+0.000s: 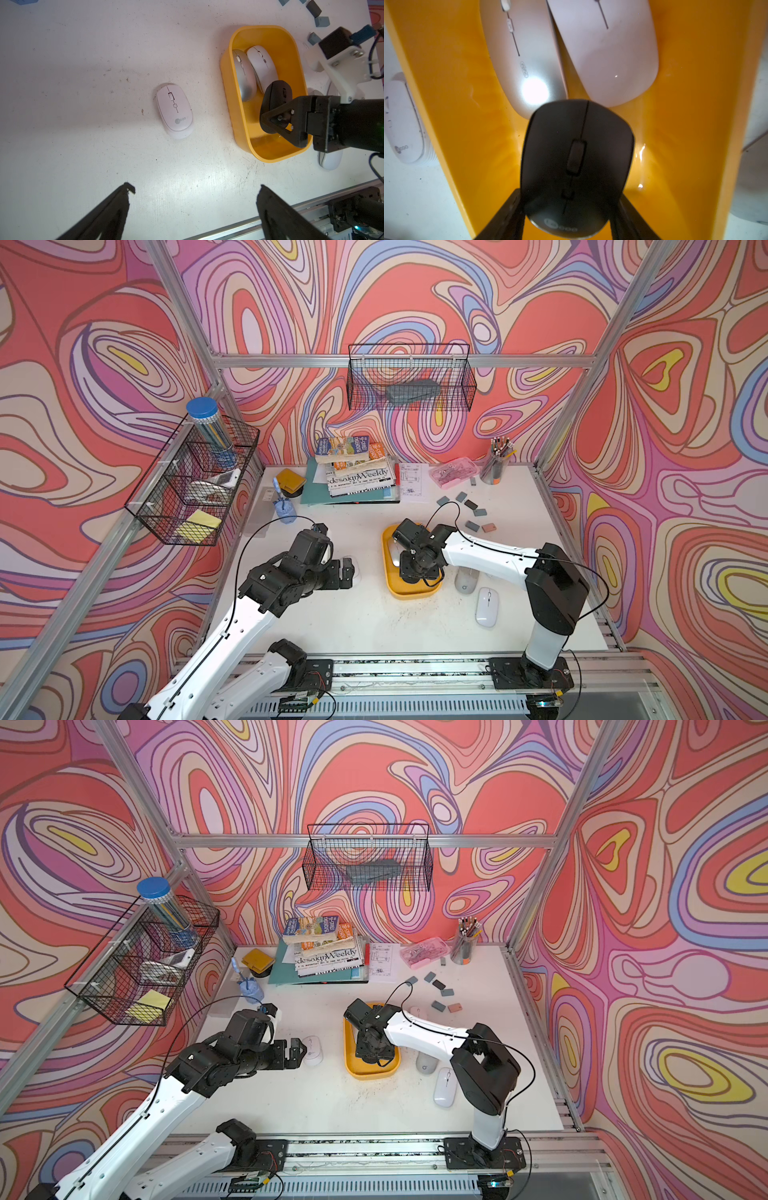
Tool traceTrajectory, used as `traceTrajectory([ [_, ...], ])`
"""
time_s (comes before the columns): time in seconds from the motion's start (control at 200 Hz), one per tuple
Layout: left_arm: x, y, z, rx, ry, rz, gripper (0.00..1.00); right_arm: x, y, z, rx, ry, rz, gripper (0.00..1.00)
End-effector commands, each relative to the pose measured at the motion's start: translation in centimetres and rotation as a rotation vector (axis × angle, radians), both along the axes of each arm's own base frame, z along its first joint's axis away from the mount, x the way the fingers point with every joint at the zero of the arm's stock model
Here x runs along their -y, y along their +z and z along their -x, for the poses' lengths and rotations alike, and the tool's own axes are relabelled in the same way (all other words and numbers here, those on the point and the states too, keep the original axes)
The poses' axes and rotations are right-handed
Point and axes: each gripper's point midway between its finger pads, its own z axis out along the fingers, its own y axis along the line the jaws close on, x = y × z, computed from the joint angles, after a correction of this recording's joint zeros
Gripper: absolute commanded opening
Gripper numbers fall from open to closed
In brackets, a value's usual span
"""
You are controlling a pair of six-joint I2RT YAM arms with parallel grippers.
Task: Take out the mouse from the storage box
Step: Place the mouse at the center of the board.
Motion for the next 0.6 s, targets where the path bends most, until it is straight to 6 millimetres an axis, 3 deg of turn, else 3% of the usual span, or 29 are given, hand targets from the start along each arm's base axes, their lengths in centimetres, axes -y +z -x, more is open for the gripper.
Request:
traceTrajectory([
  [0.0,0.2,0.0,0.0,0.007,-0.013,0.004,0.99,0.3,3.4,-0.4,0.079,0.002,-0.031,0.39],
  [0.14,0.2,0.0,0.0,0.008,-0.014,0.007,0.99,1.1,4.5,0.1,0.094,0.0,-0.035,0.39],
  [0.366,0.1,0.0,0.0,0.009,-0.013,0.004,0.99,0.8,3.2,0.2,0.069,0.023,-0.025,0.39],
  [0.596,0.2,0.0,-0.1,0.008,-0.012,0.004,0.99,1.2,4.2,0.3,0.081,0.021,-0.021,0.39],
])
